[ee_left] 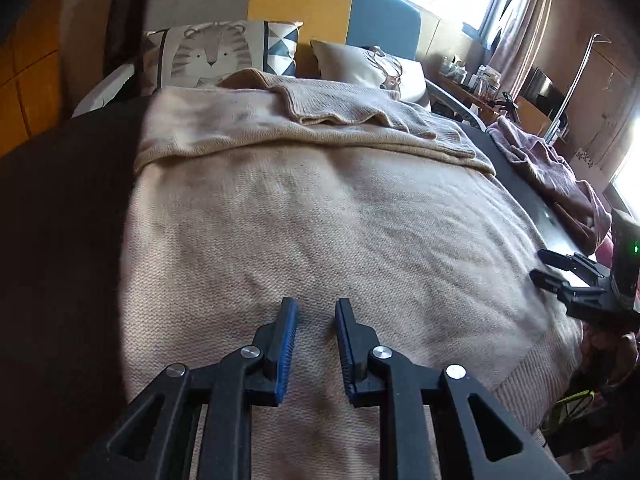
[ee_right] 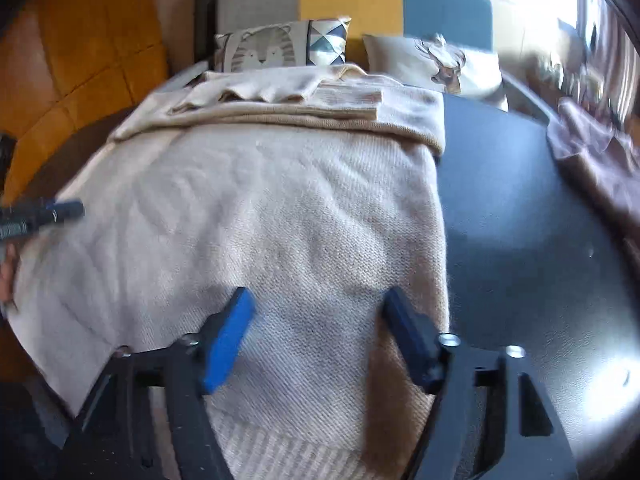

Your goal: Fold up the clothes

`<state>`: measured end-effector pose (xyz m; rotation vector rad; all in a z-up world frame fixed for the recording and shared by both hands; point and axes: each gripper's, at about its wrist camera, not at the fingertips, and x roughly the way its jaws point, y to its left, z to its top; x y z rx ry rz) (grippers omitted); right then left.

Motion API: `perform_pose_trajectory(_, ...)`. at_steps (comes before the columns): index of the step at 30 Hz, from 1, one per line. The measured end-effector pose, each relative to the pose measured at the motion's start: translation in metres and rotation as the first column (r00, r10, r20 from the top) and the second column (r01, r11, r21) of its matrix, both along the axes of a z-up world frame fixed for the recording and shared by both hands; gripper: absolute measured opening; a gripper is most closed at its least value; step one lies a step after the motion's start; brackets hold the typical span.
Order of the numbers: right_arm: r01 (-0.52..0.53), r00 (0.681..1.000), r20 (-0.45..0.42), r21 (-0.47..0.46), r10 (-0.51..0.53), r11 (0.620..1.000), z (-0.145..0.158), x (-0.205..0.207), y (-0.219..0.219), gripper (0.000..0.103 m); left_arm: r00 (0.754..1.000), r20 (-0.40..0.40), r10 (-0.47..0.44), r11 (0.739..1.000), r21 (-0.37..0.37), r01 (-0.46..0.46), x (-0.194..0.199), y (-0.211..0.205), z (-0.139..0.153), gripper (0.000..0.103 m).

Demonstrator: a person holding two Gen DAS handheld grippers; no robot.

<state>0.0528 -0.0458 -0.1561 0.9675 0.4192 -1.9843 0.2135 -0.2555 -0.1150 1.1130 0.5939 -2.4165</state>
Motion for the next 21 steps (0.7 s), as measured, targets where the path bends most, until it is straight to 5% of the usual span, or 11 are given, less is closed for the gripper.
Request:
perform_pose_trajectory(11, 0.055, 0.998, -0.009, 0.027, -0.055, 0.998, 0.007, 0.005, 0.005, 0.08, 0.999, -0.034, 0.005, 0.999, -0.032, -0.006, 0.012, 0.002, -0.003, 0.02)
perform_pose_trajectory(17, 0.085, 0.996, -0.022, -0.081, -0.087, 0.993, 0.036, 0.018, 0.016, 0.08, 1.0, -0.026, 0.013, 0.998, -0.067, -0.014, 0.02, 0.005, -0.003, 0.02)
perform_pose_trajectory(21, 0.047, 0.999, 0.001, 0.002, -0.047, 0.999, 0.011, 0.023, 0.005, 0.08, 1.0, -0.023, 0.012, 0.998, -0.067, -0.014, 0.021, 0.004, -0.003, 0.02)
